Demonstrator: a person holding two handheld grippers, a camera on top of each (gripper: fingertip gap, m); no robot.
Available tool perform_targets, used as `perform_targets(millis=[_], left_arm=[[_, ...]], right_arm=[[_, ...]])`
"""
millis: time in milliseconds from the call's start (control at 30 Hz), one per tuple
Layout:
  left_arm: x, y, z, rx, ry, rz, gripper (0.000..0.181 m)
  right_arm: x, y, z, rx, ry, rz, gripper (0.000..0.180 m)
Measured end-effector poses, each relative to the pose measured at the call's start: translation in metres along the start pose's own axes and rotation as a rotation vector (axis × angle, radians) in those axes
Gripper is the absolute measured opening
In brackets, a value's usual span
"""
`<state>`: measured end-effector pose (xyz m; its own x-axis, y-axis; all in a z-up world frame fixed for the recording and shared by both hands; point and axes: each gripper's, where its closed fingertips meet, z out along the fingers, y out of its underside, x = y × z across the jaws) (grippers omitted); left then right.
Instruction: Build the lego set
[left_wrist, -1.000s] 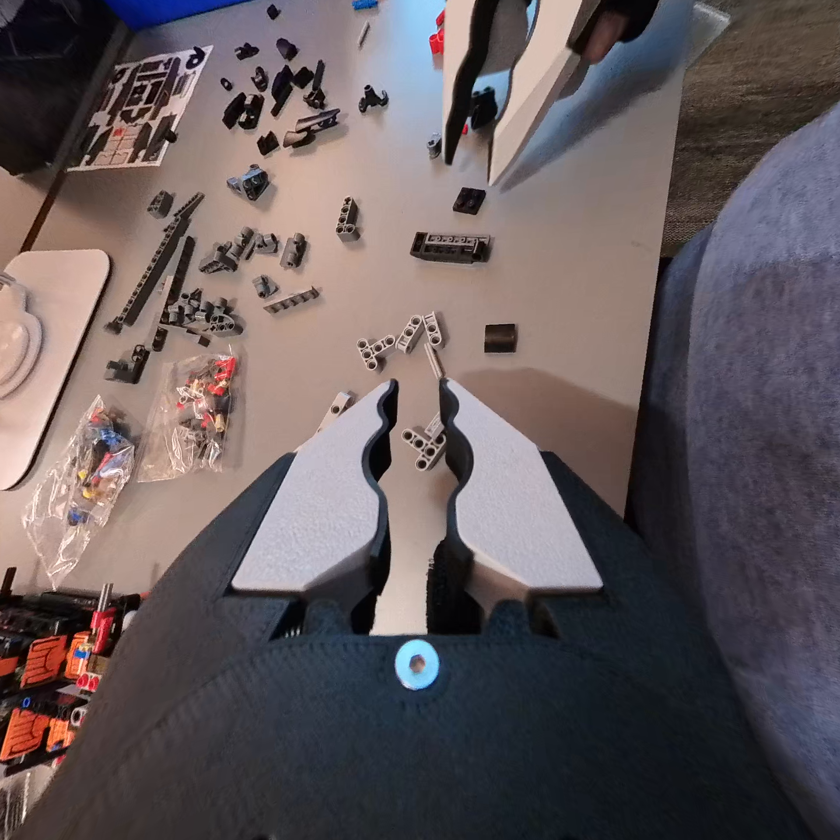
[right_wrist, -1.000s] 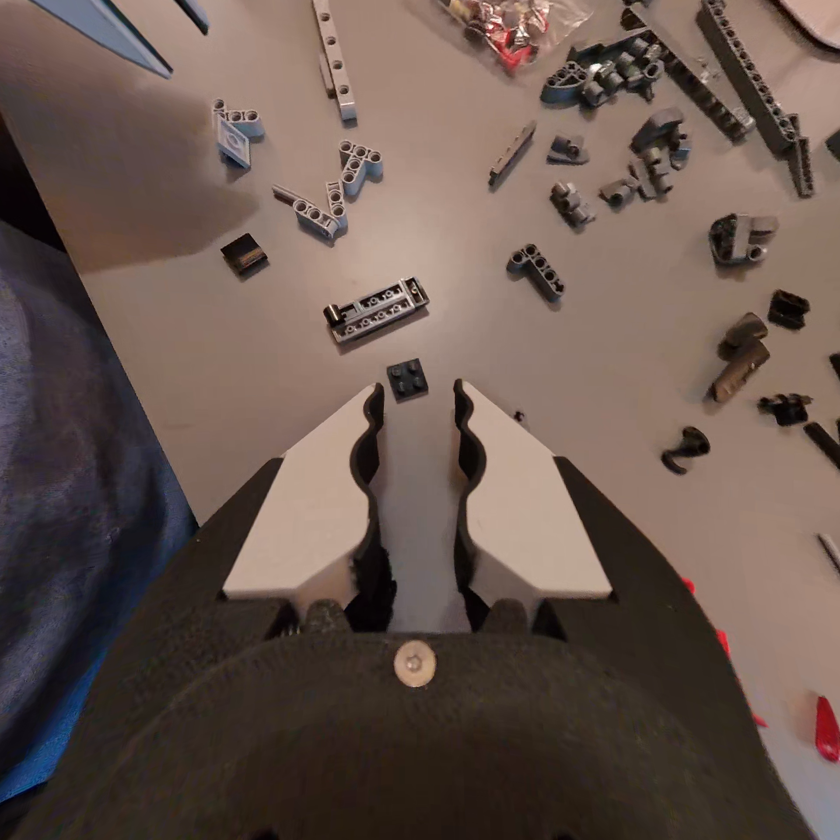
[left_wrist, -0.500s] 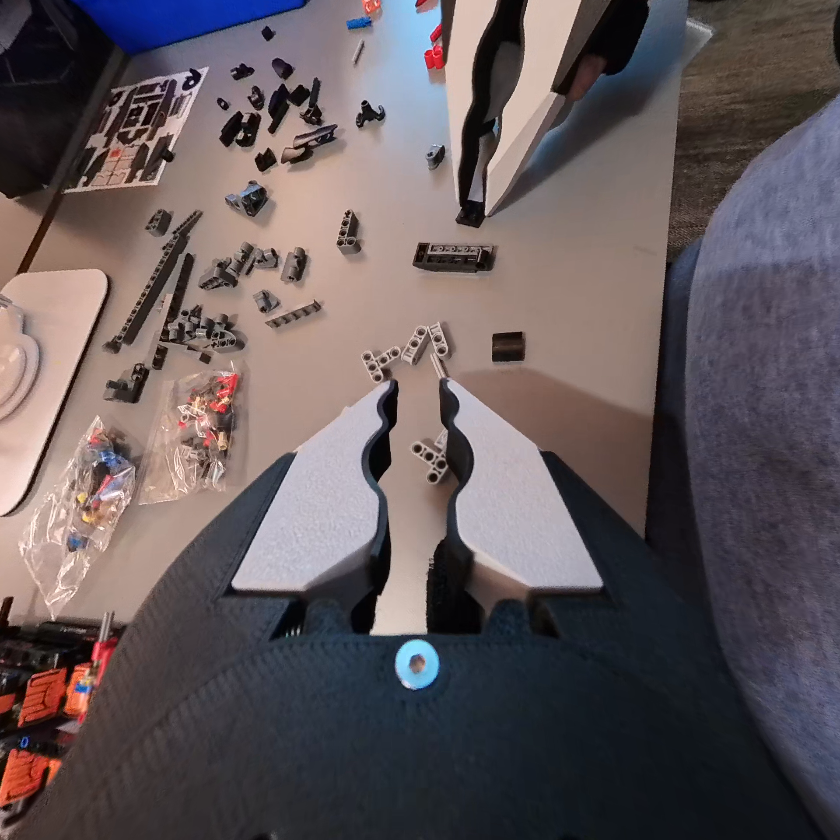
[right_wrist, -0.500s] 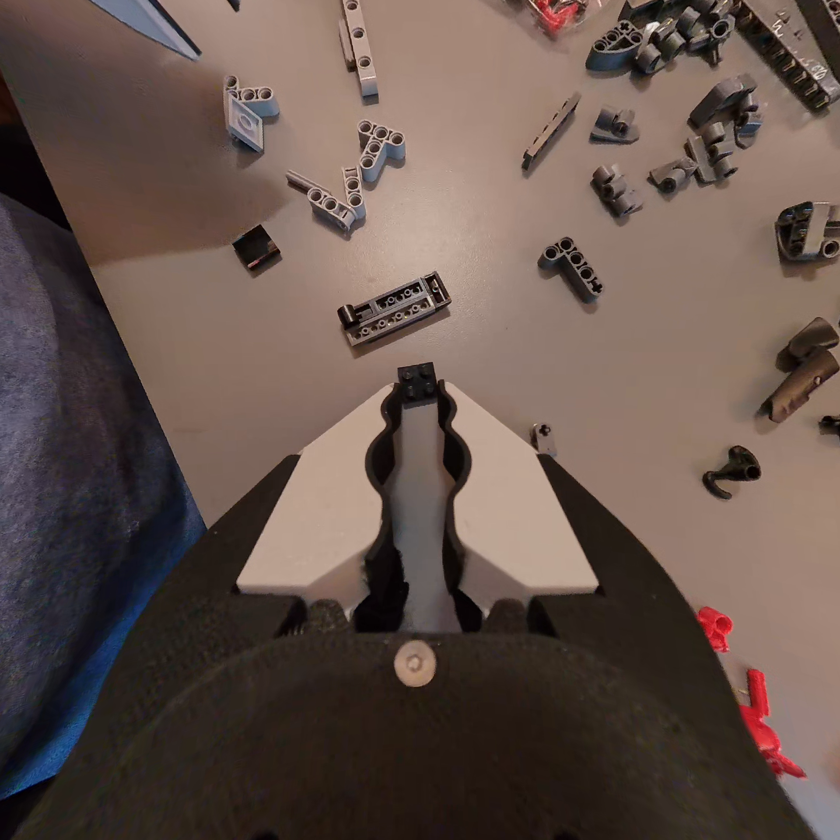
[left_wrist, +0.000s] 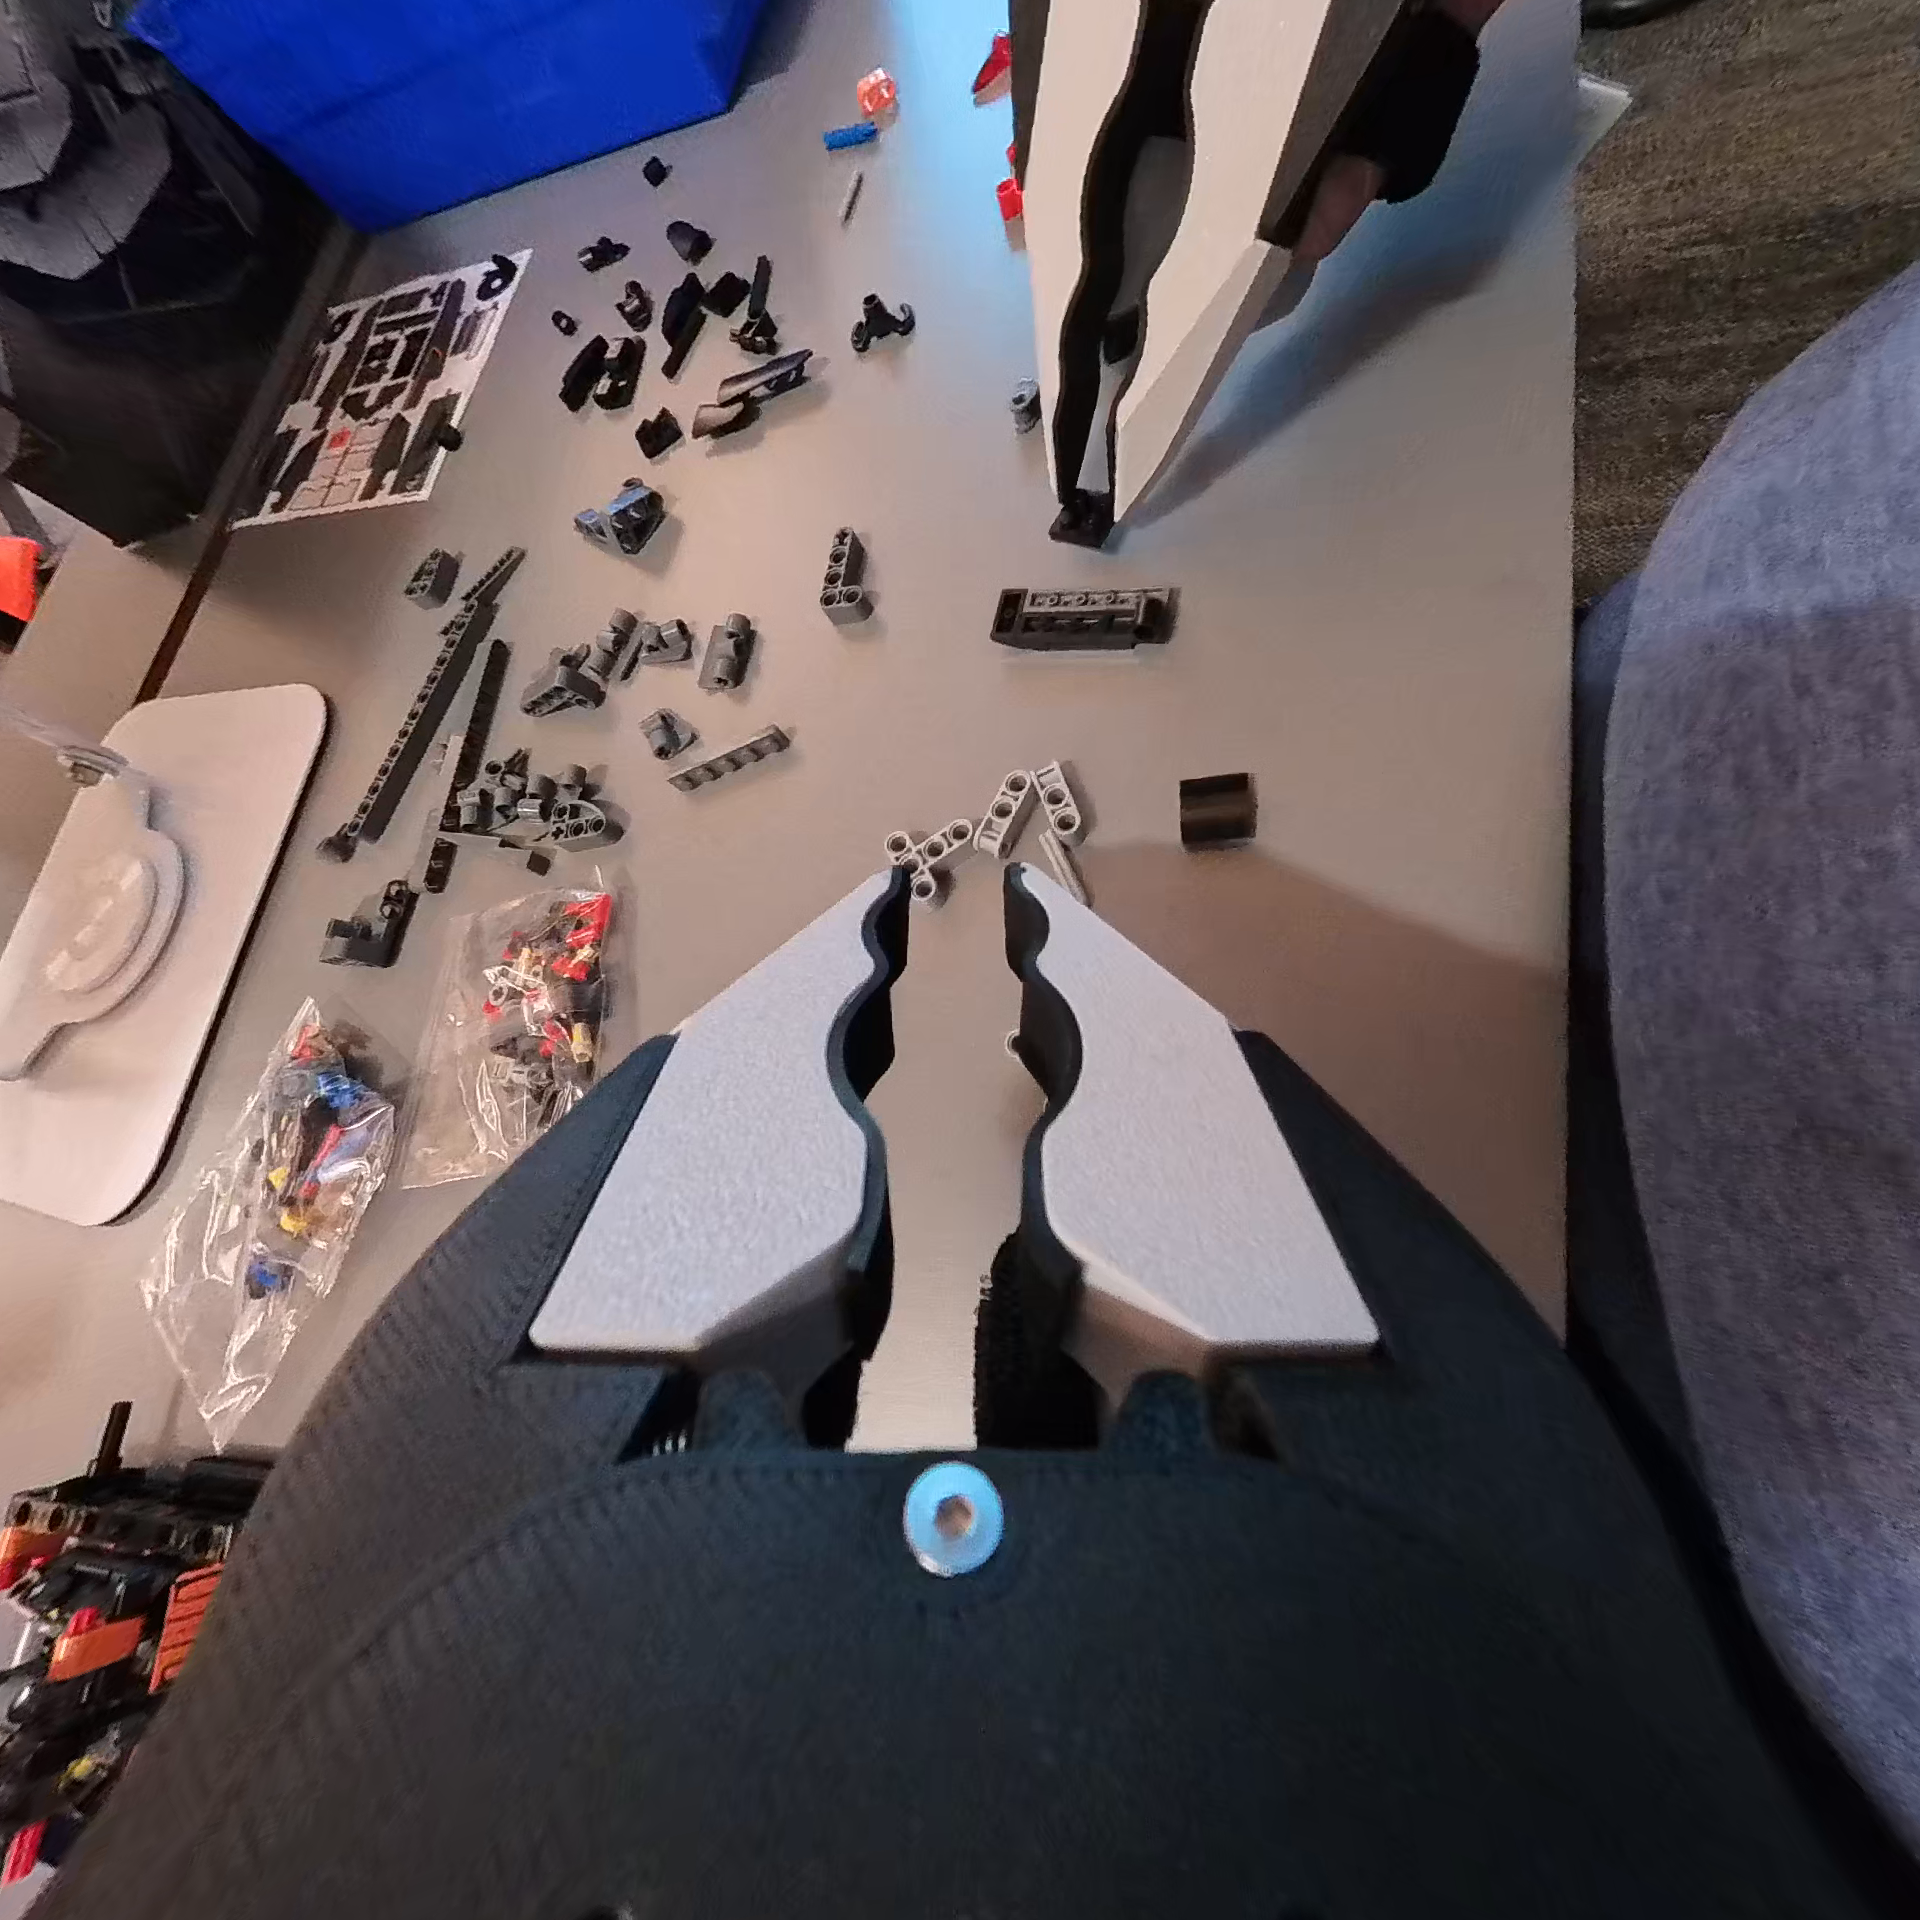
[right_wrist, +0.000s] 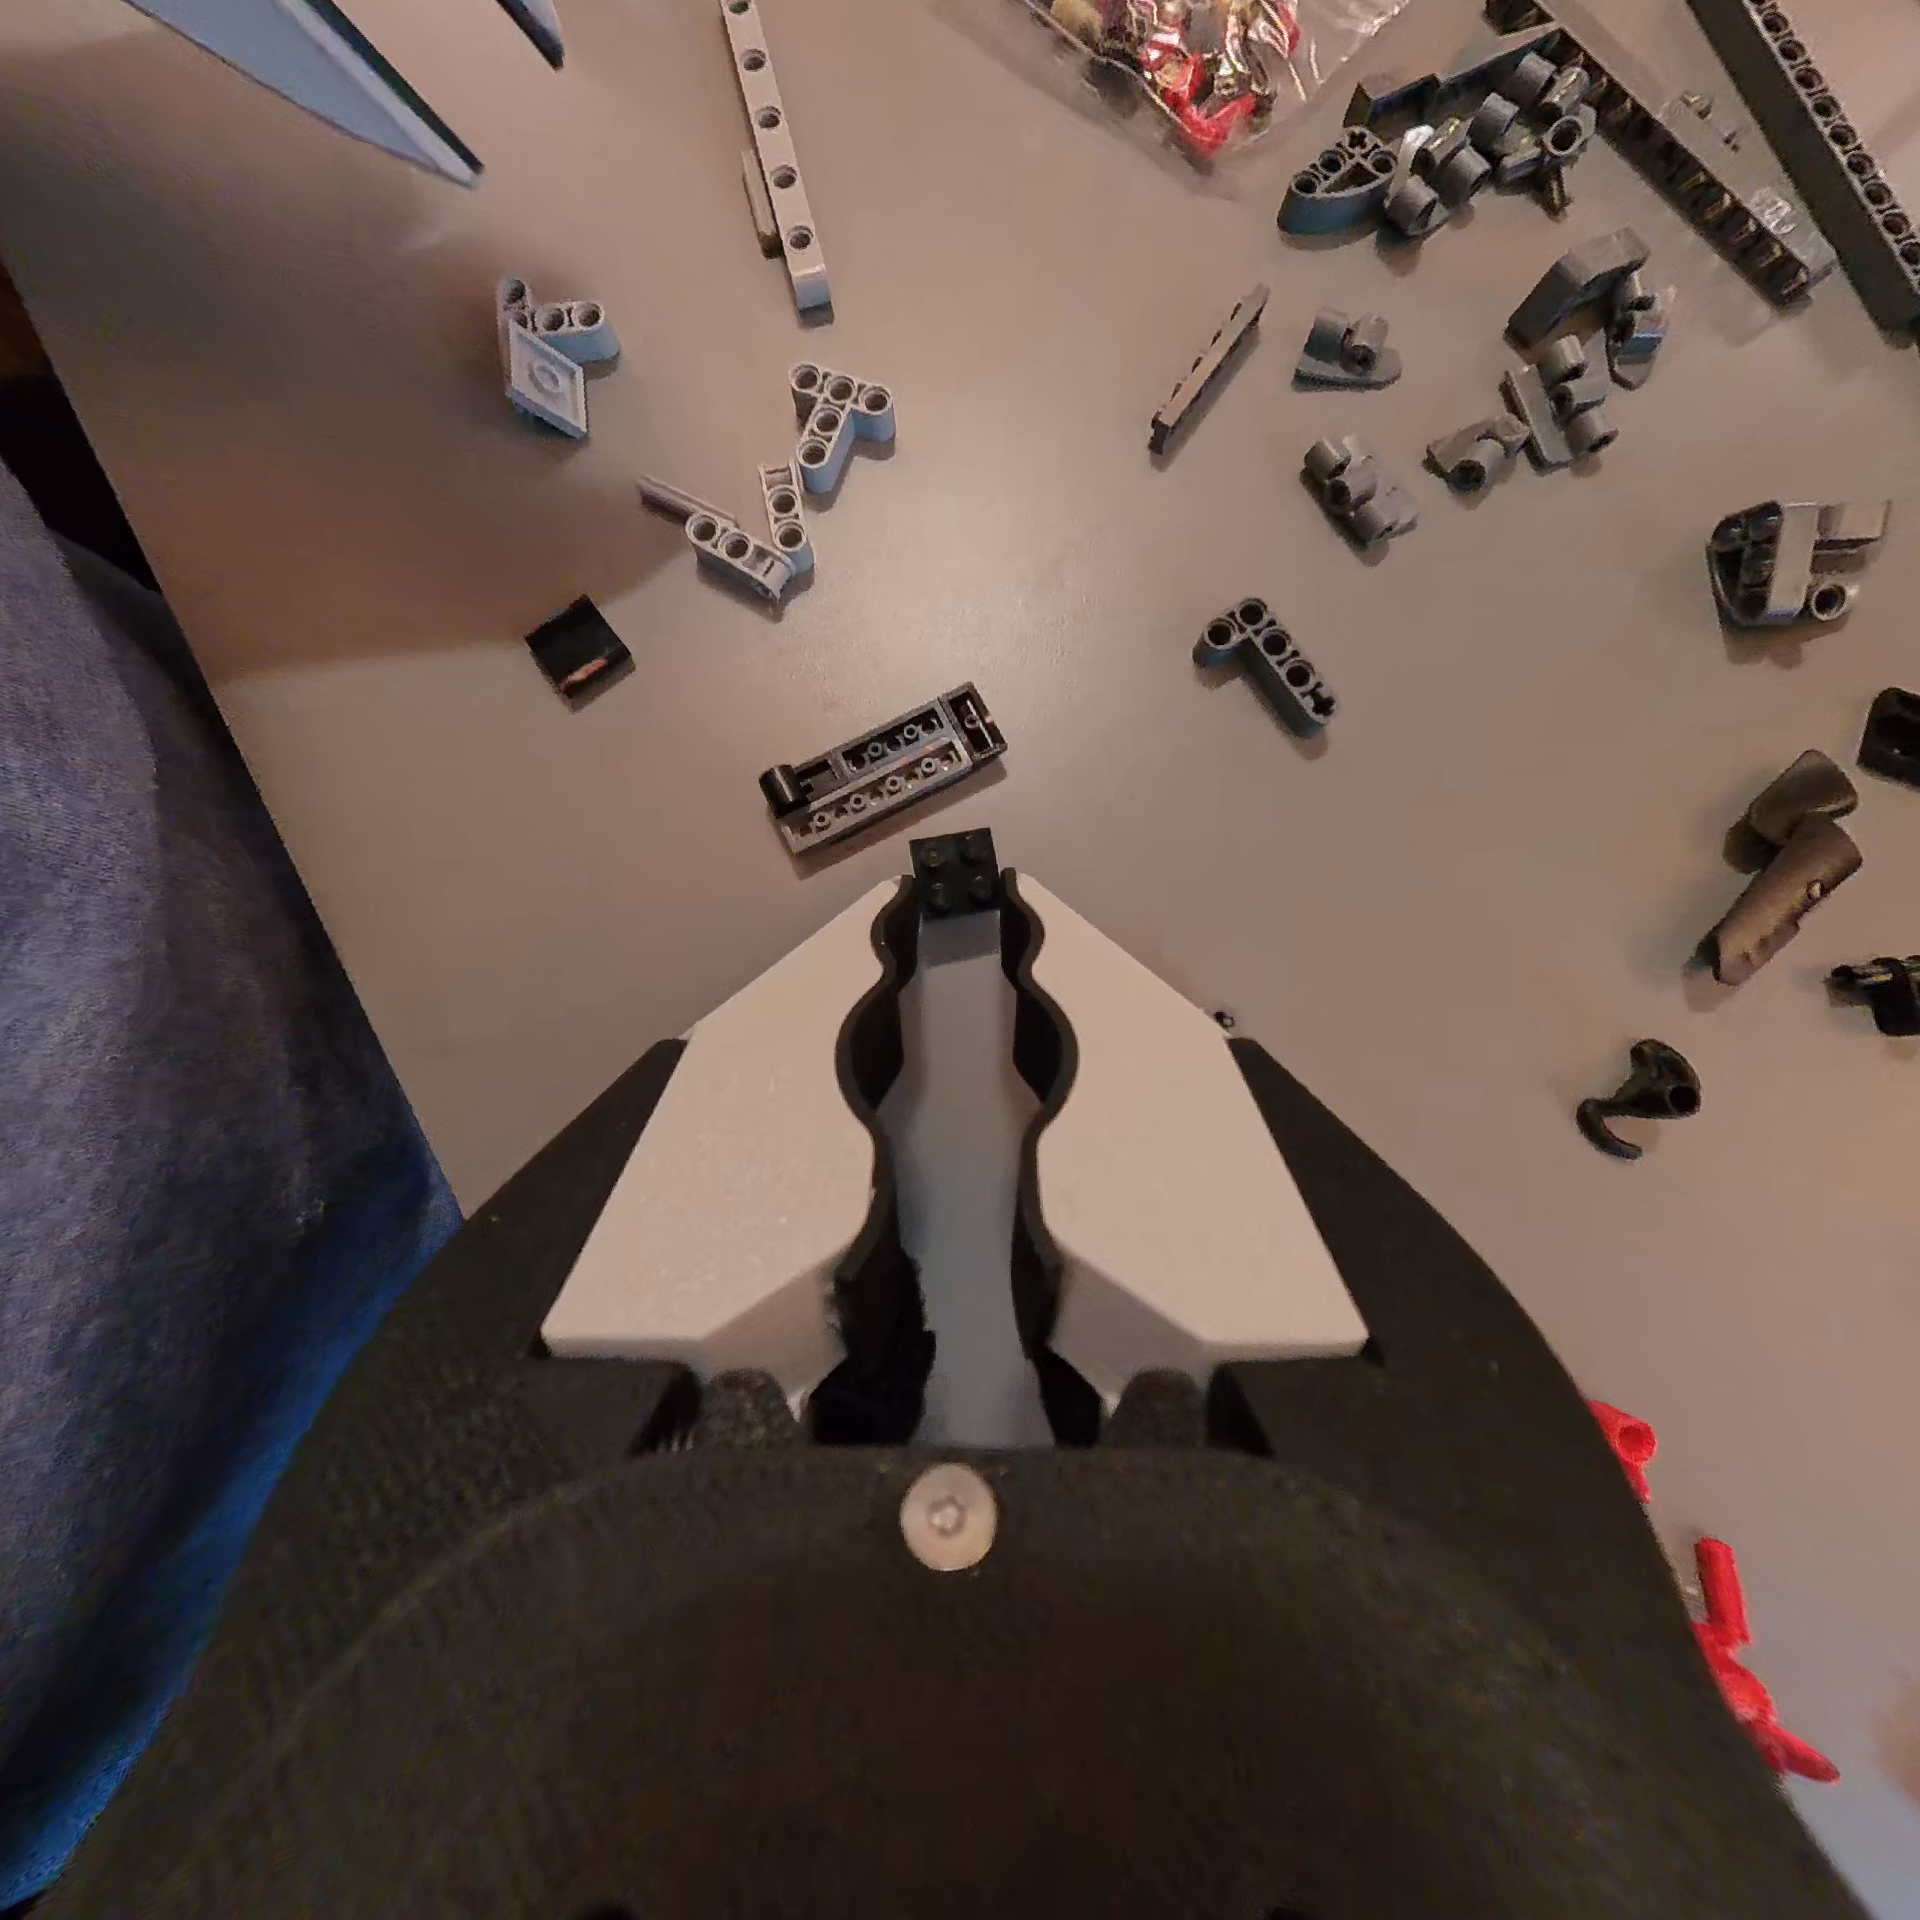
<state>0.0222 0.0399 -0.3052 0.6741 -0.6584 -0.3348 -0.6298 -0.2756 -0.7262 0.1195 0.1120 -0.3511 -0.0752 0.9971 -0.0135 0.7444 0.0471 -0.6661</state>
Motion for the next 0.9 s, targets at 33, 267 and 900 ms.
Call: perform_targets(millis=[33, 267, 900], left_arm=[[0.000, 0.001, 0.000, 0.000, 0.001, 0.002, 0.017], [-0.007, 0.006, 0.000, -0.003, -0.024, 0.015, 0.016], [-0.016, 0.011, -0.001, 0.035, -0.021, -0.053, 0.015]], right_arm=[[0.000, -0.001, 0.001, -0.001, -0.001, 0.002, 0.012], [0.001, -0.008, 0.003, 0.014, -0.001, 0.029, 0.012], [0.005, -0.029, 0.008, 0.046, -0.013, 0.050, 0.012]])
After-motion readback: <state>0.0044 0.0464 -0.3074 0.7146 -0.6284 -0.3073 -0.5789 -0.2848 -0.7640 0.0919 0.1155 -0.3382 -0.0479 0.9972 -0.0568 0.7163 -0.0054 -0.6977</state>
